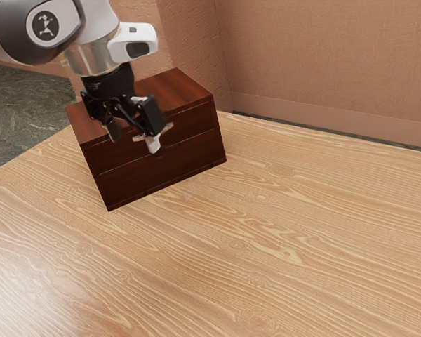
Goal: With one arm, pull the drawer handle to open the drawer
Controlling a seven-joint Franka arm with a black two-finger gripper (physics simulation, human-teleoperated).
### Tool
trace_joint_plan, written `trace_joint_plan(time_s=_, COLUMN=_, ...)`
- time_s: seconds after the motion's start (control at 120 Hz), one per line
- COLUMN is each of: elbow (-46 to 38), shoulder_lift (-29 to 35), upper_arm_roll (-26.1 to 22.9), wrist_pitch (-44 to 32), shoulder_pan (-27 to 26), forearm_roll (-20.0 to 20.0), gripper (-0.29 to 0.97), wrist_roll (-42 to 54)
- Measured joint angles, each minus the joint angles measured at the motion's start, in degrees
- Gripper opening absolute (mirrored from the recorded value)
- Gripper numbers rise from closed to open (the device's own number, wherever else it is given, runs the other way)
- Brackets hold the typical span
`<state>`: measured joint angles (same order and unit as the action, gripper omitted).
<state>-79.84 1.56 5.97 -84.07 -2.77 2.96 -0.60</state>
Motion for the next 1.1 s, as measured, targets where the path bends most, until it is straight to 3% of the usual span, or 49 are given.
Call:
trace_joint_plan(time_s=0.383, elbow=0.2, shoulder_lift=0.1, upper_arm_roll=0.0, wrist_pitch=0.9, shoulder_pan=2.2, forearm_roll=0.1, gripper=0.68, wrist_roll=-0.3)
trace_joint_plan(time_s=0.508, elbow=9.6, shoulder_lift=0.6, upper_arm_roll=-0.5, wrist_pitch=3.4, shoulder_pan=1.2, forearm_roll=0.3, gripper=0.68, wrist_roll=-0.4)
trace_joint_plan(time_s=0.683, elbow=11.4, shoulder_lift=0.4, upper_arm_roll=-4.1, wrist_pitch=4.6, shoulder_pan=1.1, forearm_roll=0.5, gripper=0.68, wrist_roll=-0.5)
trace_joint_plan(time_s=0.858, elbow=10.9, shoulder_lift=-7.4, upper_arm_roll=-4.9, wrist_pitch=2.7, shoulder_pan=-1.8, forearm_roll=1.3, gripper=0.68, wrist_roll=-0.6)
trace_joint_plan(time_s=1.1, elbow=11.0, shoulder_lift=-13.4, upper_arm_roll=-4.7, wrist_pitch=-6.0, shoulder_pan=4.7, forearm_roll=2.3, gripper=0.68, wrist_roll=5.6)
